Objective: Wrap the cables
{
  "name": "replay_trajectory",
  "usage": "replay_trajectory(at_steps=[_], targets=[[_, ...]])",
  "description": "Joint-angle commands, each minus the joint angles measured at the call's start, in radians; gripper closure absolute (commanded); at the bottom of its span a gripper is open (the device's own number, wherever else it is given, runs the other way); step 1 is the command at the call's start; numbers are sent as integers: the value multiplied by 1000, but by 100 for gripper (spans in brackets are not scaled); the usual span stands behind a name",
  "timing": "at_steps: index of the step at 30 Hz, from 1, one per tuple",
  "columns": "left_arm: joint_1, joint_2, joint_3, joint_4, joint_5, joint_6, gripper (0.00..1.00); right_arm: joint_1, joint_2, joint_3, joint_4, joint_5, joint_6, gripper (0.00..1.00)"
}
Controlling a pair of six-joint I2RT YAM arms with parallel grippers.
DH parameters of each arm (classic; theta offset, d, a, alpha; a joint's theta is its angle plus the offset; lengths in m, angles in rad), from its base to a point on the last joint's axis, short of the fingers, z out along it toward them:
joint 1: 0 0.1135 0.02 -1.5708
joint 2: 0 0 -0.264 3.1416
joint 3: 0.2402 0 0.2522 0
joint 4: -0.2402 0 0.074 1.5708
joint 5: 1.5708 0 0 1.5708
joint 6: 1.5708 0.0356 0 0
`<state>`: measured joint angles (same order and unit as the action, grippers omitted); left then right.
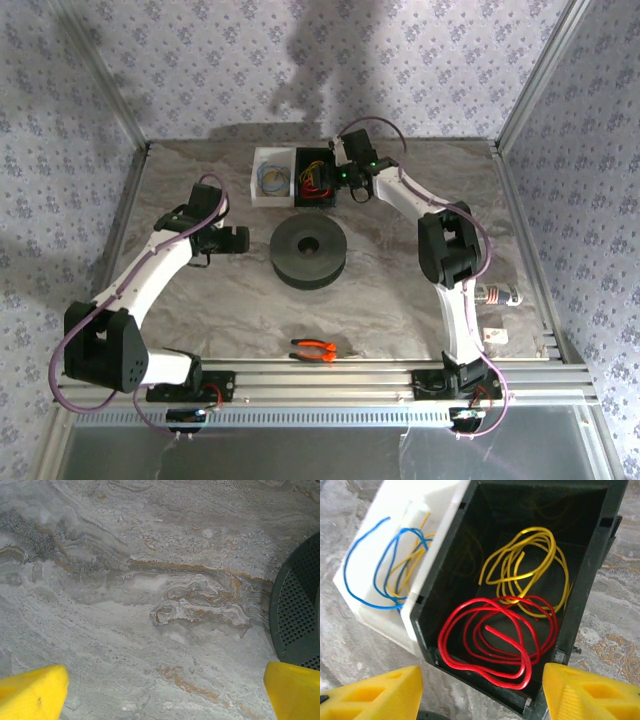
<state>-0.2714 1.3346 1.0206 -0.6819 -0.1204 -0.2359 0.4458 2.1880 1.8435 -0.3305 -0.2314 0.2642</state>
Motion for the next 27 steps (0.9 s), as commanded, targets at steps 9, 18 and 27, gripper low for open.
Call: replay_trajectory(at_steps=[9,18,27], targets=[[-8,-32,3,-21,-9,14,0,11,71,97,-58,11,-20,44],[-8,-31,3,-23,-13,14,0,15,88,117,-64,-21,-19,52],[-8,-33,3,-25,-18,14,0,11,93,118,-45,-64,6,62]])
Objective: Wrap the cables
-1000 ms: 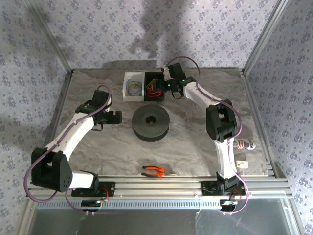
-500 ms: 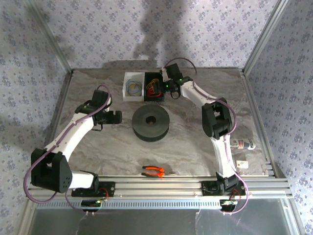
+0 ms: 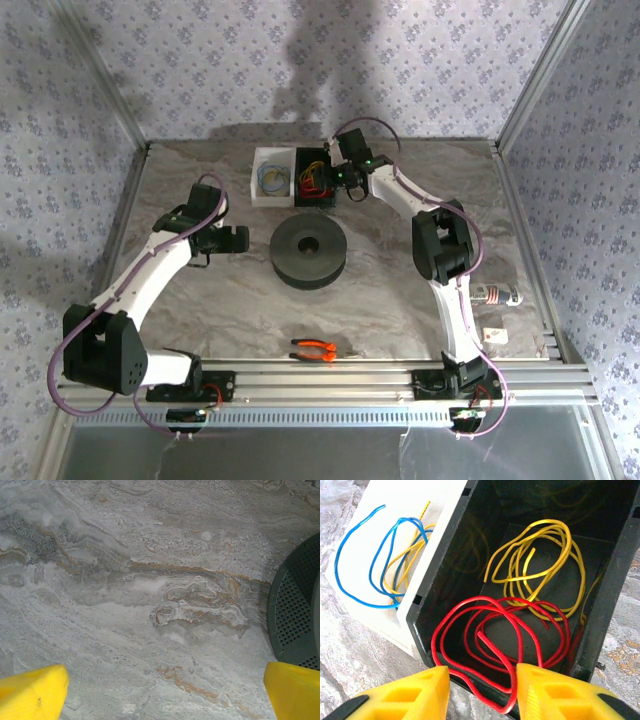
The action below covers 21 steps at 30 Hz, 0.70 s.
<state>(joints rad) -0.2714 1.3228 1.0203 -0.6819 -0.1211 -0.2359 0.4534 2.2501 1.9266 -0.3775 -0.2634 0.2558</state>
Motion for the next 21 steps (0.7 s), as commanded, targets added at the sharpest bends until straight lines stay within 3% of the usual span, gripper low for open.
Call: replay_trajectory(at_steps=[1,10,21], targets=[[-9,-21,2,-25,-16,14,0,1,32,35,6,-36,19,63],[-8,-28,2,-27,-19,14,0,1,54,46,16,-66,52,71],[-8,-24,0,-25,-24,14,0,-1,39,54,24,-77,62,98]])
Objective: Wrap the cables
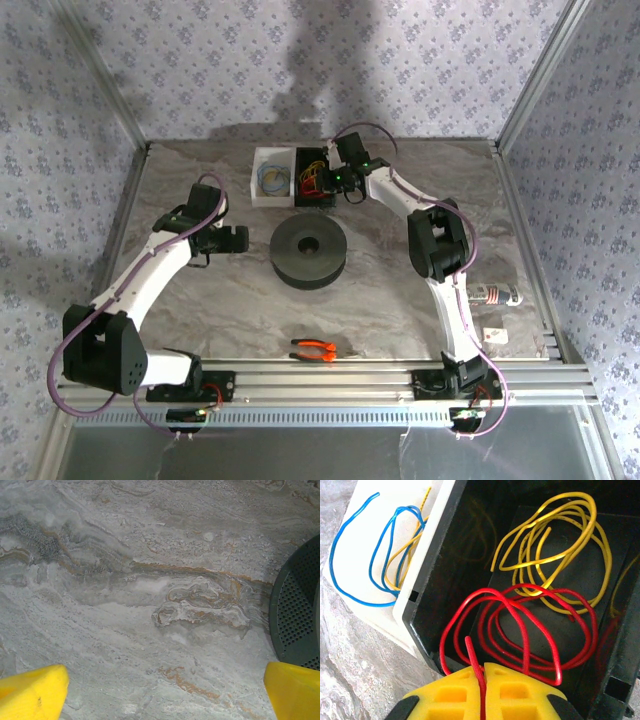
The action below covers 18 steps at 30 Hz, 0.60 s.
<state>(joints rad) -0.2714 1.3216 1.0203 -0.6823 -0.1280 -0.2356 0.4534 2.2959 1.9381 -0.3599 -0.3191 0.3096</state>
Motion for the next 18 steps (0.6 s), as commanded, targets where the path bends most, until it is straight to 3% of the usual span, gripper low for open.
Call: replay_trajectory(at_steps=[1,18], targets=[[-8,-24,0,-25,-17,13,0,-1,-11,42,10,-29,12,100],[-8,-34,6,-37,-21,11,0,-29,-151,-17,95,-177,89,100]])
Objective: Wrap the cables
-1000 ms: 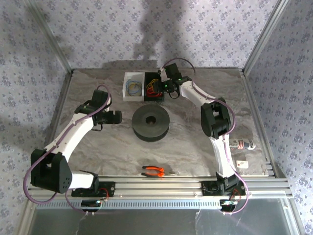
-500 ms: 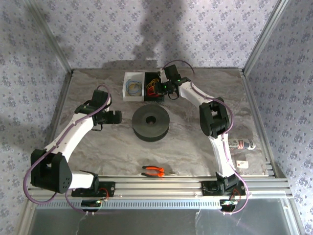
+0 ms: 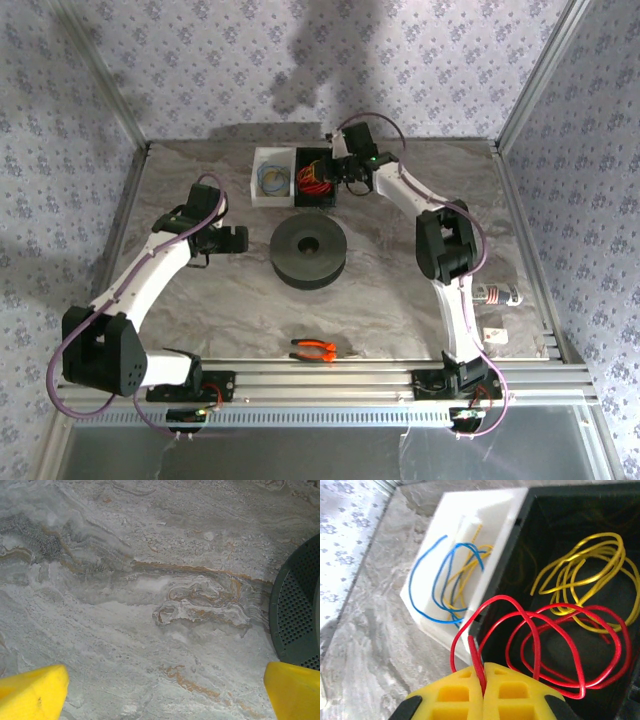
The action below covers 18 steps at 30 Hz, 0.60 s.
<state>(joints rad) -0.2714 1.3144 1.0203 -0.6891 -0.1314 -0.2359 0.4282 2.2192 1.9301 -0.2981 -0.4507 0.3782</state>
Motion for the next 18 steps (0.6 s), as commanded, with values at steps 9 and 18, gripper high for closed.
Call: replay_trajectory(at_steps=[9,18], targets=[[-9,-33,4,-28,-16,9,0,-19,-140,-73,79,-89,45,100],[-8,-43,-10,5,24,10,0,-48,-206,-181,205,-207,139,100]])
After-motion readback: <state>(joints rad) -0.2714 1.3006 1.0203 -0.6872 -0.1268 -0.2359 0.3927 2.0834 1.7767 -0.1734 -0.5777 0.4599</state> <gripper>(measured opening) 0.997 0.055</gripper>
